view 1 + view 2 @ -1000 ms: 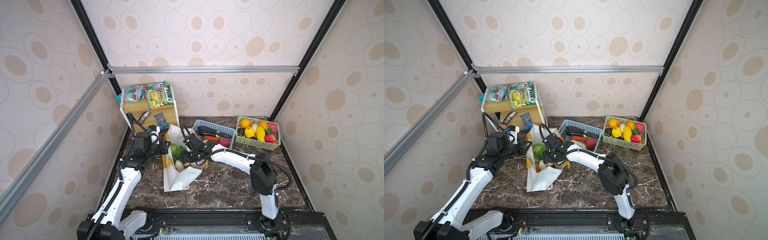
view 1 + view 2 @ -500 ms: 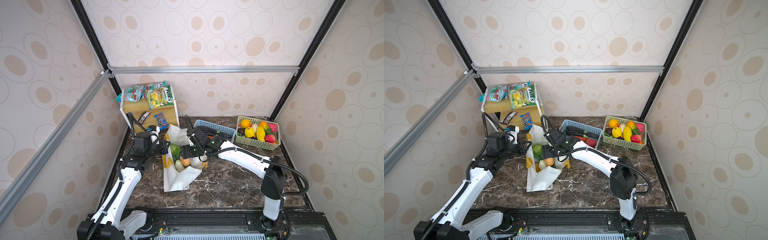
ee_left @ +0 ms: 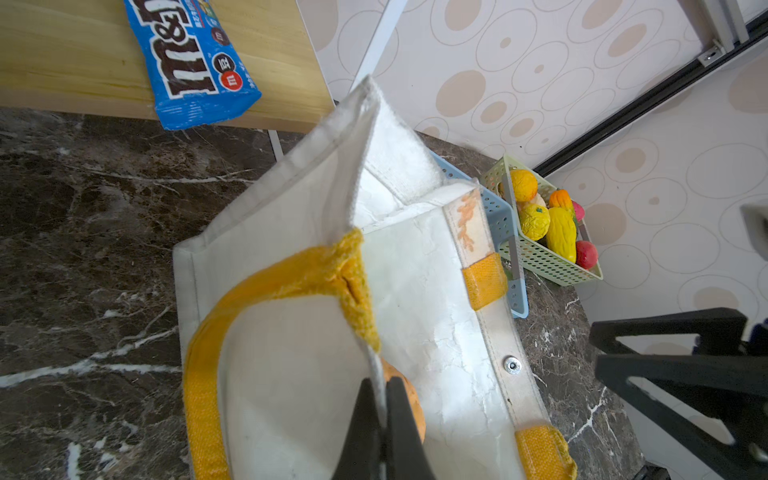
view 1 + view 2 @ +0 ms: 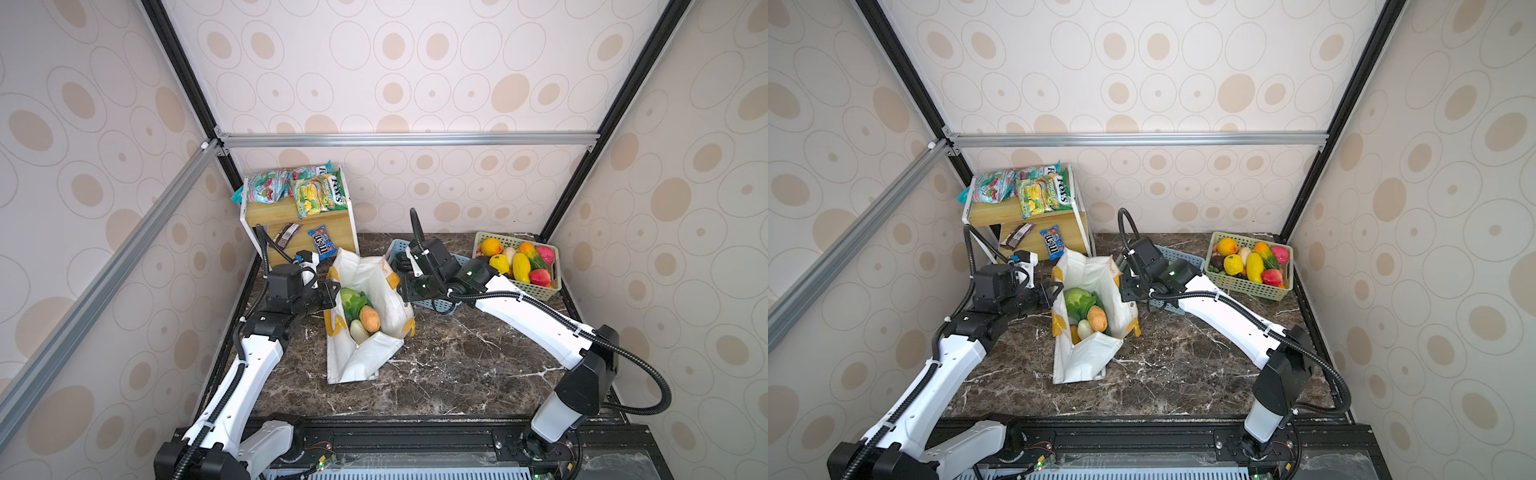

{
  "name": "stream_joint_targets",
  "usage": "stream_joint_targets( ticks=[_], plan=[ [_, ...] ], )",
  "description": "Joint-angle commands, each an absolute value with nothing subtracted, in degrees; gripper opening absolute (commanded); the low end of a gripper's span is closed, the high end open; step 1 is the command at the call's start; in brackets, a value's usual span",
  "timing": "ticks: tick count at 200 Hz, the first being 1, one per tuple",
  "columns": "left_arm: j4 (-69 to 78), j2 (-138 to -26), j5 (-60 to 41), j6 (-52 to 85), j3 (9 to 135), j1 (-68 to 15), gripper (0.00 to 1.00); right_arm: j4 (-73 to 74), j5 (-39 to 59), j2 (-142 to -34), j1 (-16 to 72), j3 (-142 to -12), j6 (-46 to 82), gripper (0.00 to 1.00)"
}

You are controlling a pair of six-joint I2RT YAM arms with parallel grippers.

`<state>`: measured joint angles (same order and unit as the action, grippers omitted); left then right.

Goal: Place the food into the grocery bag and tie it

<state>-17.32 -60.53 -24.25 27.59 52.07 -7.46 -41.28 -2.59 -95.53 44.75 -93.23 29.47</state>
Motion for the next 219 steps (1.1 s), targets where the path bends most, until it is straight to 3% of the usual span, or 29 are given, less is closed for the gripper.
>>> stream_joint_targets(
  ticks=[1,107,142,170,219],
  plan=[
    [-13.2,-59.7,-23.9,27.2,53.7,-7.5,0.0,-42.6,-1.8,-95.0,43.4,-89.6,28.9,0.49],
    [-12.3,-59.7,-23.8,28.1,53.5,-7.6,0.0,-36.1,6.1,-98.7,43.4,-82.5,32.7,0.41],
    [-12.2,-59.9,-23.7,28.1,53.6,-7.6,0.0,-35.3,7.4,-98.7,43.4,-82.1,33.5,0.28],
    [-12.3,-60.1,-23.4,28.2,53.7,-7.5,0.0,-35.8,7.8,-97.8,43.4,-82.6,33.4,0.1],
    [-13.9,-60.2,-21.0,28.0,54.1,-7.5,0.0,-38.3,9.0,-95.2,43.4,-83.9,32.5,0.09]
  ],
)
